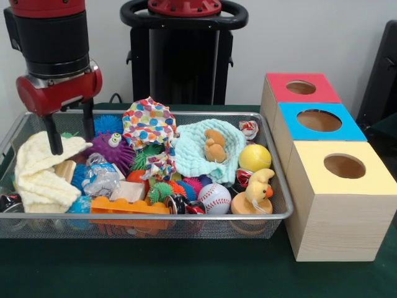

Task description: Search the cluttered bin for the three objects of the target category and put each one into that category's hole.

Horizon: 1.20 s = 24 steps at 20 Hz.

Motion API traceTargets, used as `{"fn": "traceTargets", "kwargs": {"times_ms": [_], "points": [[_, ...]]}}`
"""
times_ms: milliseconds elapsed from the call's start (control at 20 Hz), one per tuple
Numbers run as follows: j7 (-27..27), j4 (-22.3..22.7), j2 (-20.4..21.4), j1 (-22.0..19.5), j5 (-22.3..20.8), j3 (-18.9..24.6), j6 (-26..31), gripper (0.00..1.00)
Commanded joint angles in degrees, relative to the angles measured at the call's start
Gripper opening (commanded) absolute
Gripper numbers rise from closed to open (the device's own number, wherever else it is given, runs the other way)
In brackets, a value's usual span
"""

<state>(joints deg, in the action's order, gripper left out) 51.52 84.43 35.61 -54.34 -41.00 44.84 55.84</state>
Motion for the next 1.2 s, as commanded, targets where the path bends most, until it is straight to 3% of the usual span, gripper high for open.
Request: {"fn": "traceTargets", "kwargs": {"times_ms": [50, 1200], "points": [[-5.04, 5.35, -2.62, -1.27, -4.00, -3.78, -4.17, 1.00], [-2.53, 5.68, -5.42, 0.13, -4.35, -6.45, -6.78, 1.00]]}}
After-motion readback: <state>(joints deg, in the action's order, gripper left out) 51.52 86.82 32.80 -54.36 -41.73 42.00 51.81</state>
